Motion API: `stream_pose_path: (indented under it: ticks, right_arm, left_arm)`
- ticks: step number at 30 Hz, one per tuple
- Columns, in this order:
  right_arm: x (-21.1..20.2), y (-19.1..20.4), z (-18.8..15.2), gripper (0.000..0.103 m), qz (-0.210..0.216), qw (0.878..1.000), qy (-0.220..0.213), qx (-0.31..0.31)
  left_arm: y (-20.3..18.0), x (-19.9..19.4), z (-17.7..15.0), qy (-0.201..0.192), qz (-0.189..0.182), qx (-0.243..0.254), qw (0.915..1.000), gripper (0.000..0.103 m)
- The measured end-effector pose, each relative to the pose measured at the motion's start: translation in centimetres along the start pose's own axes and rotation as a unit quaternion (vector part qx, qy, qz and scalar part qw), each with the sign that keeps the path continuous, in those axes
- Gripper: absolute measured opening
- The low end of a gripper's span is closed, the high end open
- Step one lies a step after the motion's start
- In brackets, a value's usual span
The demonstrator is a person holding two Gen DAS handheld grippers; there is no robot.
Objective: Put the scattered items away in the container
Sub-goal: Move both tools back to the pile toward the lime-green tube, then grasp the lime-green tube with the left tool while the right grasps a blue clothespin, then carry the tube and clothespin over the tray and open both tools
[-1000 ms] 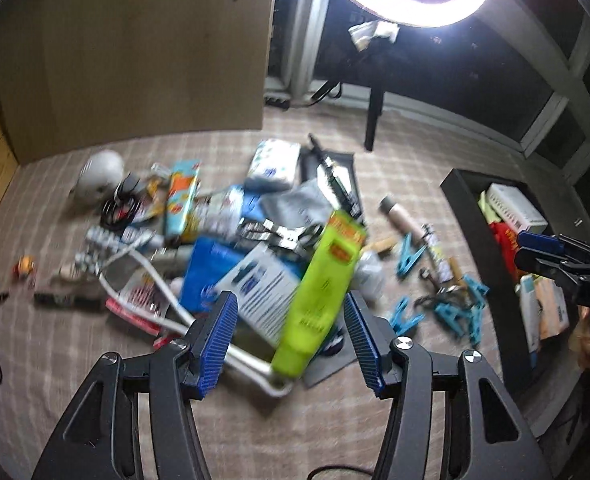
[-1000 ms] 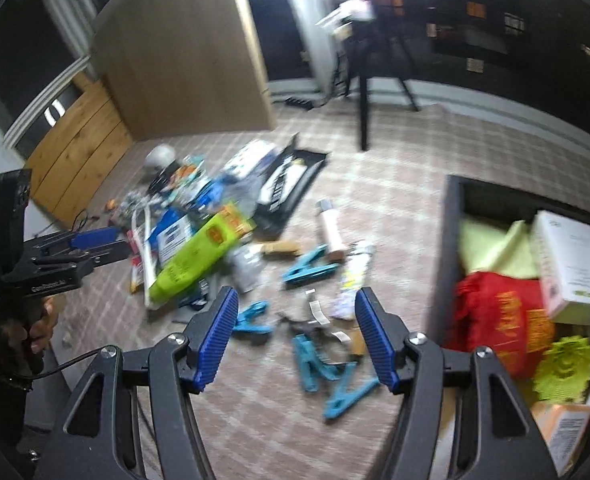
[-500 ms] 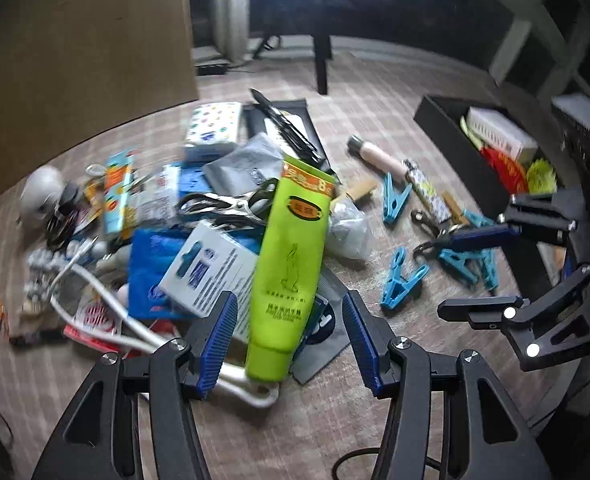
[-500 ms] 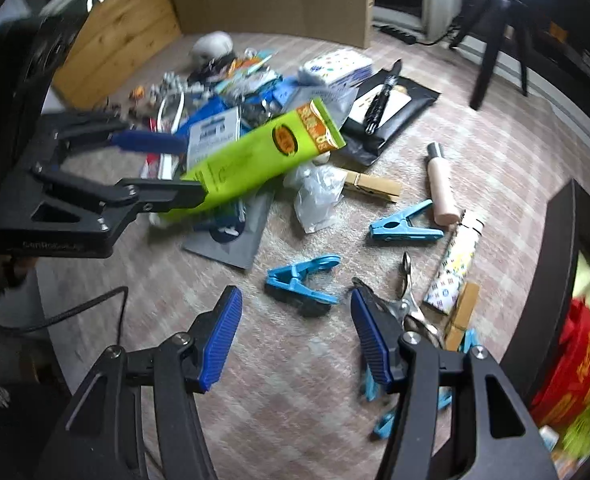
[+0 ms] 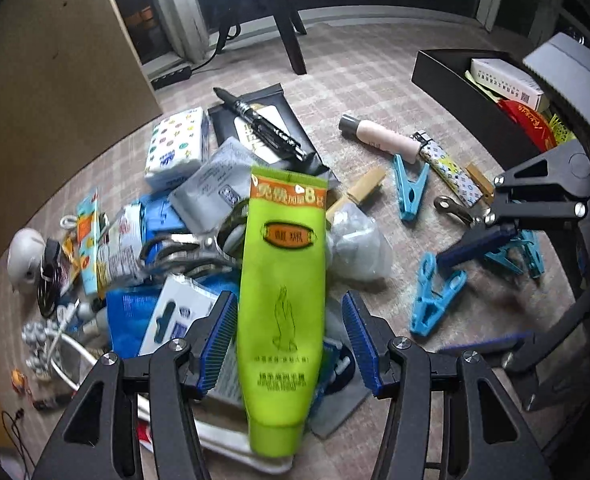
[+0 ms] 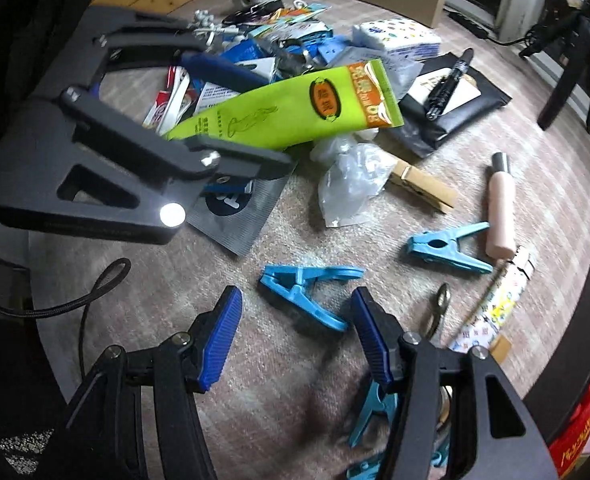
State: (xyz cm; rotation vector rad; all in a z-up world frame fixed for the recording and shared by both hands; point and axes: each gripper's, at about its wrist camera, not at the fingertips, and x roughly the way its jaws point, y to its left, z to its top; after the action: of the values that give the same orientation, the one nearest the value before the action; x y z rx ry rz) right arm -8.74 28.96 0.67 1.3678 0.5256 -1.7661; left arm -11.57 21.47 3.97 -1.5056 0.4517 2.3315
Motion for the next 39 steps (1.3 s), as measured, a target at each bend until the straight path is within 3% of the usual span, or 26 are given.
stream_pose_path:
  ticks: [4,5,8,10,12,19,28,34,39]
  right_arm:
    - [0.0,0.1,-0.2,0.055,-0.003,1.0,-0.01,-0.007]
    - [0.0,0.2,-0.3,0.053,-0.008,1.0,-0.012,-0.008]
    - [-0.3,-0.2,-0.6,0.036,-0.018,1.0,-0.017,0.0]
    - [-0.5,-1.1,-0.7,0.013,-0.004,1.0,-0.018,0.023]
    - [-0.6,-1.9,-1.0,0.008,0.006,0.999,-0.019,0.042]
    - [-2.2,-2.7,-1.9,0.006,0.02,0.996,-0.048,0.071]
    - [-6.1,-3.1,-3.1,0.006,0.015,0.99,-0.099,0.095]
    - [-9.6,-3.4,-3.7,0.006,-0.01,0.985,-0.126,0.114]
    - [-13.0,-5.4,-6.6,0.006,-0.048,0.974,-0.146,0.164]
  left_arm:
    - [0.5,1.0,0.8,0.008,-0.008,-0.001,0.9999,0.051]
    - [0.6,1.2,0.9,0.01,-0.011,-0.004,0.9999,0.044]
    - [0.7,1.5,1.1,0.009,-0.021,-0.009,0.9997,0.04]
    - [0.8,1.4,1.2,0.01,-0.032,-0.015,0.9993,0.04]
    - [0.9,1.2,1.3,0.008,-0.037,-0.02,0.9991,0.04]
    - [1.8,-0.3,0.7,-0.006,-0.064,-0.055,0.9964,0.04]
    - [2.8,-3.7,0.5,-0.035,-0.068,-0.078,0.994,0.04]
    - [0.7,-5.9,1.9,-0.057,-0.077,-0.054,0.994,0.04]
    - [-2.4,-6.7,3.8,-0.07,-0.098,-0.026,0.9924,0.04]
